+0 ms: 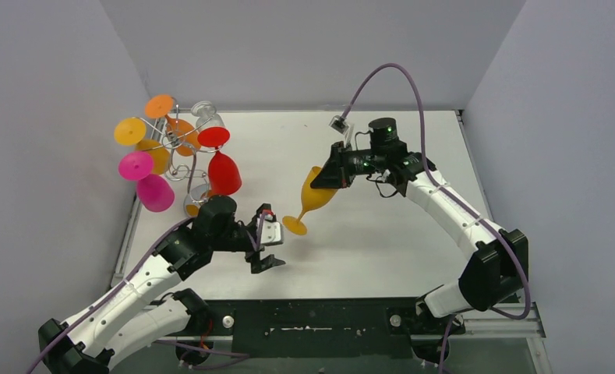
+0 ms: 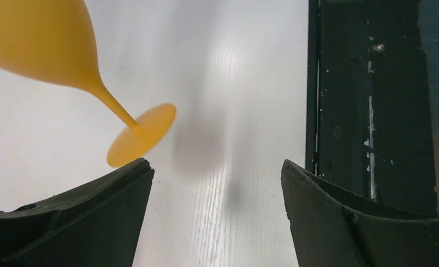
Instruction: Take the wine glass off the wine glass rack
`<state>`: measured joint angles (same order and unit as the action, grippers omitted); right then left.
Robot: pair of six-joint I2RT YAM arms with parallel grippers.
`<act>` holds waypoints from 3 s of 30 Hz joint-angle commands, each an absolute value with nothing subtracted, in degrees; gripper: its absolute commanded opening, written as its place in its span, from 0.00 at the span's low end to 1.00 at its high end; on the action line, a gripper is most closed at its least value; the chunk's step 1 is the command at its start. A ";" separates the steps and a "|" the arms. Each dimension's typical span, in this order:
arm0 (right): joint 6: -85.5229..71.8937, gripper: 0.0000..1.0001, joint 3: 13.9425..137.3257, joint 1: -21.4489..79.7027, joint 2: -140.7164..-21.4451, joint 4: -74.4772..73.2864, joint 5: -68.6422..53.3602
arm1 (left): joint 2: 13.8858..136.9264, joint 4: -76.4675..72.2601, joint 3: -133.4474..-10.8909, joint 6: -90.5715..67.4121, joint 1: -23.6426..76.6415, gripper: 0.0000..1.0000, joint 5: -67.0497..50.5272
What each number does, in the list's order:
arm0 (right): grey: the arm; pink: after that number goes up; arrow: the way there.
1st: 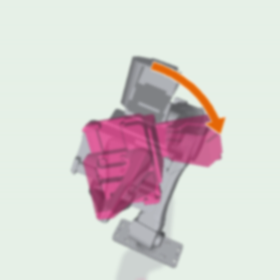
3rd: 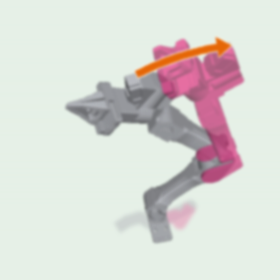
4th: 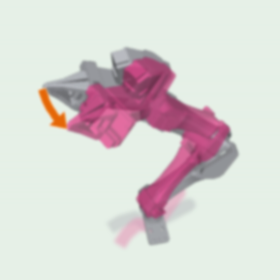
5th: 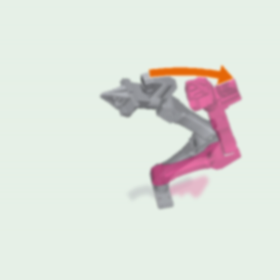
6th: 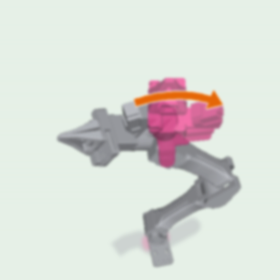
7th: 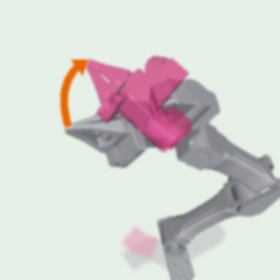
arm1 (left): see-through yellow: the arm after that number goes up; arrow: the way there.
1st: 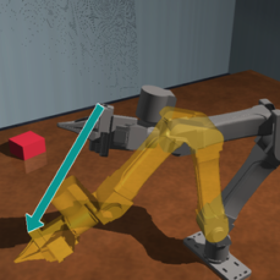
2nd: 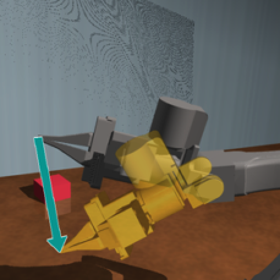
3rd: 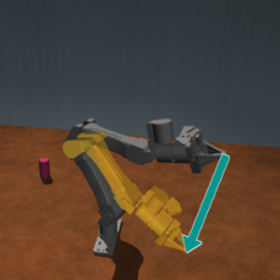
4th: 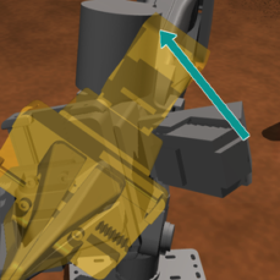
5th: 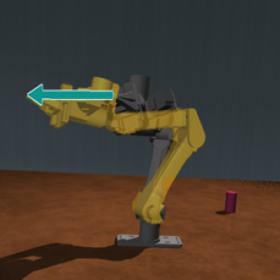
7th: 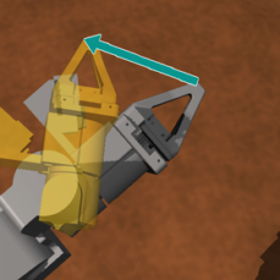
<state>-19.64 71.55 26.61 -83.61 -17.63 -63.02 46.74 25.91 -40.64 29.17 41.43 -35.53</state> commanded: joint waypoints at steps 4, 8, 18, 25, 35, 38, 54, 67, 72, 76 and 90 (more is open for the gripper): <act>-14.84 0.00 74.87 25.75 -84.56 -26.57 -27.00 | 44.47 20.58 -41.13 10.03 41.30 0.86 -20.05; -15.63 0.00 76.98 26.98 -86.32 -28.14 -9.87 | 44.82 20.35 -41.47 2.74 41.29 0.86 -14.26; -12.32 0.00 81.79 31.82 -95.06 -23.82 9.20 | 40.86 11.51 -35.11 -10.20 41.07 0.95 -11.14; -12.74 0.00 88.63 32.08 -102.37 -24.52 7.92 | 36.16 8.93 -31.62 -12.75 41.13 0.97 -6.53; -12.68 0.07 95.67 32.06 -109.12 -28.47 4.92 | 30.78 12.04 -31.79 -15.86 41.17 0.97 4.27; -12.83 0.12 97.91 32.03 -110.55 -31.11 3.73 | 30.72 13.37 -32.76 -16.33 41.09 0.97 6.45; -12.07 0.29 104.24 32.37 -110.26 -36.17 1.67 | 28.84 14.98 -33.33 -16.61 41.13 0.97 6.87; -20.07 0.42 99.65 32.82 -101.42 -25.41 -13.08 | 33.57 24.16 -39.61 -21.05 41.07 0.97 7.98; -29.21 0.48 88.52 33.25 -95.21 -11.24 -22.13 | 29.61 27.35 -41.43 -24.31 41.09 0.97 12.24; -36.34 0.51 82.32 33.39 -92.54 -0.82 -28.97 | 28.95 31.02 -44.76 -25.51 41.05 0.97 14.62; -53.31 0.57 79.25 36.73 -96.06 22.51 -38.57 | 36.48 36.90 -48.84 -28.13 41.04 0.97 16.65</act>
